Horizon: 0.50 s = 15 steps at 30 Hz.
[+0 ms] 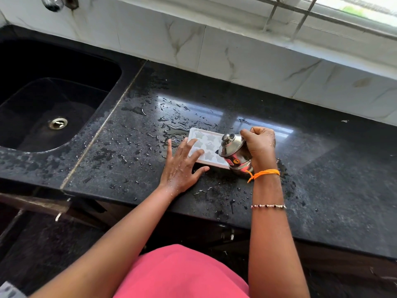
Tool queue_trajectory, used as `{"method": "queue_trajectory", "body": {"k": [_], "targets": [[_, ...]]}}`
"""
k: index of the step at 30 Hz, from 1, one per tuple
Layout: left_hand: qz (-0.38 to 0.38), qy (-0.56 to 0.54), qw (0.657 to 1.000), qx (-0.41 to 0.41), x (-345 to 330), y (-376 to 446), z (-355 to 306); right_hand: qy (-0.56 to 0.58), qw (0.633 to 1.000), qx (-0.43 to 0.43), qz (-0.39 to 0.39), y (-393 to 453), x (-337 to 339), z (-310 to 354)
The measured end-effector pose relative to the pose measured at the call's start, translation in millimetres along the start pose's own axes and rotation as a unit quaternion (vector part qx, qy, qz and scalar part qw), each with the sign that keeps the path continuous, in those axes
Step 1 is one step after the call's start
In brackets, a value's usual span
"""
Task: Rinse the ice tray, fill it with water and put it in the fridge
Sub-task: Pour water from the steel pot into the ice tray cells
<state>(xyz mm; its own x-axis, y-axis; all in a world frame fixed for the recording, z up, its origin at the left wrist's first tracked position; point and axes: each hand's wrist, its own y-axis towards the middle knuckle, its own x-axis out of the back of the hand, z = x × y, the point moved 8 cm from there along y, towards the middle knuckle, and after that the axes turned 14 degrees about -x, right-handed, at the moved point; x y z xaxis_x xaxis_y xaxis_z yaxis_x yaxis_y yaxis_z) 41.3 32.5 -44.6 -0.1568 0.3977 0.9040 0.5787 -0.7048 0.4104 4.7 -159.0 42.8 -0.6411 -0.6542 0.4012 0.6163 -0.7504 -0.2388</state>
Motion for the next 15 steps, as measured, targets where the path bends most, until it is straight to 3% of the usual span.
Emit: {"method": "queue_trajectory", "body": {"k": [15], "targets": [[-0.006,-0.006,1.0,0.005,1.0,-0.7,0.7,-0.003,1.0,0.01,-0.001,-2.6,0.8,0.9]]}}
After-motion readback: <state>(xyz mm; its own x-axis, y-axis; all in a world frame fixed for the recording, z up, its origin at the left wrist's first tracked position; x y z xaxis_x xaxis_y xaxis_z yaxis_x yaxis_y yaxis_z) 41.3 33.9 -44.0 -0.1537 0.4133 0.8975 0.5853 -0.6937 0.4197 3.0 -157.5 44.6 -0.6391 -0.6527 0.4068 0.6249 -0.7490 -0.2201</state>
